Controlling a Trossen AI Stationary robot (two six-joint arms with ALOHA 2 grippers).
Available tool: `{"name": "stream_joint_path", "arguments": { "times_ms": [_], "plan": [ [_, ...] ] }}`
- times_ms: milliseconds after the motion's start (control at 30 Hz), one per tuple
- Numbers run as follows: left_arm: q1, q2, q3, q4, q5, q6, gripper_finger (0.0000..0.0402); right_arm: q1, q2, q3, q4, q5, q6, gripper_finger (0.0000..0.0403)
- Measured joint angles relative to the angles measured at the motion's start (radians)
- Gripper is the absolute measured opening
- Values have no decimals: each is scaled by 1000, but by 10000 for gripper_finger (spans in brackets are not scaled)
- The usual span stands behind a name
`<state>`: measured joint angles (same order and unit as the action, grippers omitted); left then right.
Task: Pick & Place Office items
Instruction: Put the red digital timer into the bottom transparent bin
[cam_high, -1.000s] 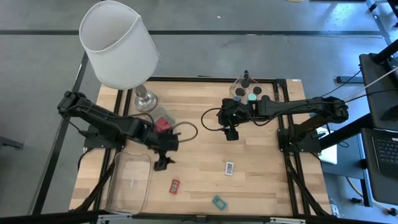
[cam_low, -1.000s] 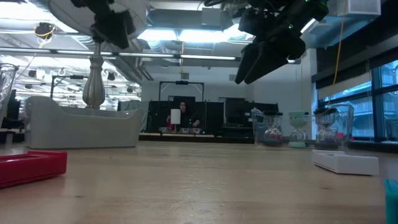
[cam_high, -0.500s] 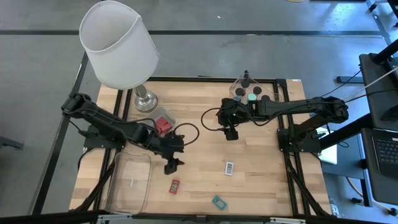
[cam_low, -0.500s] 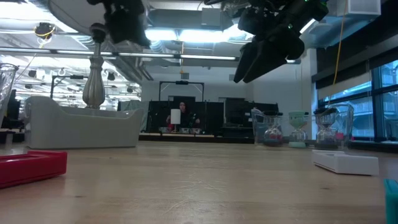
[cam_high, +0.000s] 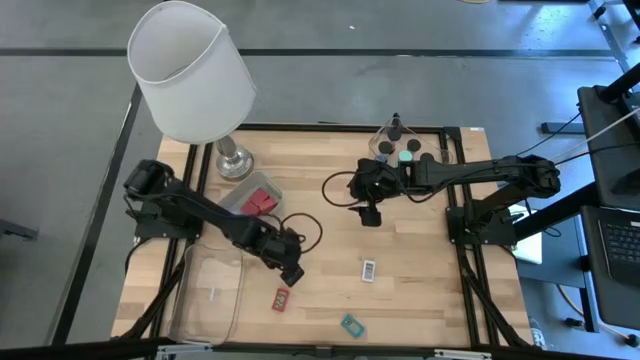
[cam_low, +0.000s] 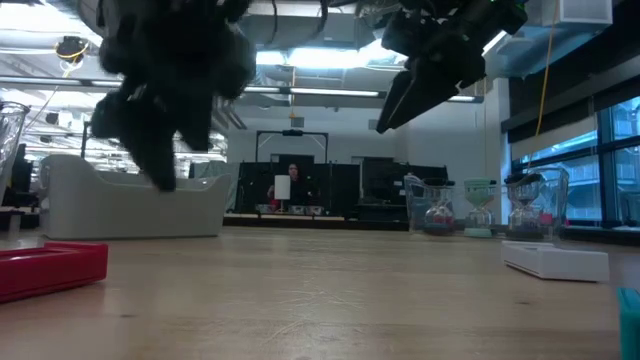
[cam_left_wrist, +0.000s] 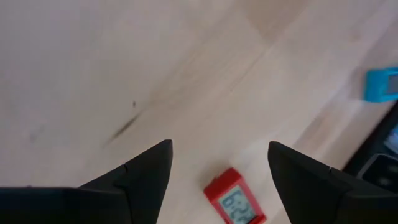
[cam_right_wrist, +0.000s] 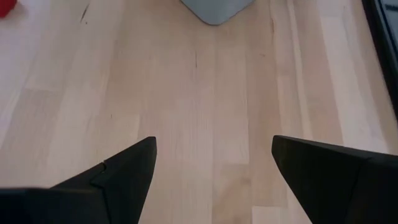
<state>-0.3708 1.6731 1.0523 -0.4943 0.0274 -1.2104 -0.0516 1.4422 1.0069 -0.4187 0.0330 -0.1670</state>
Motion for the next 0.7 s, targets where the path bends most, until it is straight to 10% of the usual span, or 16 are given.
{"name": "stream_joint_path", "arguments": {
  "times_ms": [700],
  "plan": [
    [-135,201,237,-142,-2,-155,226,0,0,0,-1,1,115,322]
  ]
}}
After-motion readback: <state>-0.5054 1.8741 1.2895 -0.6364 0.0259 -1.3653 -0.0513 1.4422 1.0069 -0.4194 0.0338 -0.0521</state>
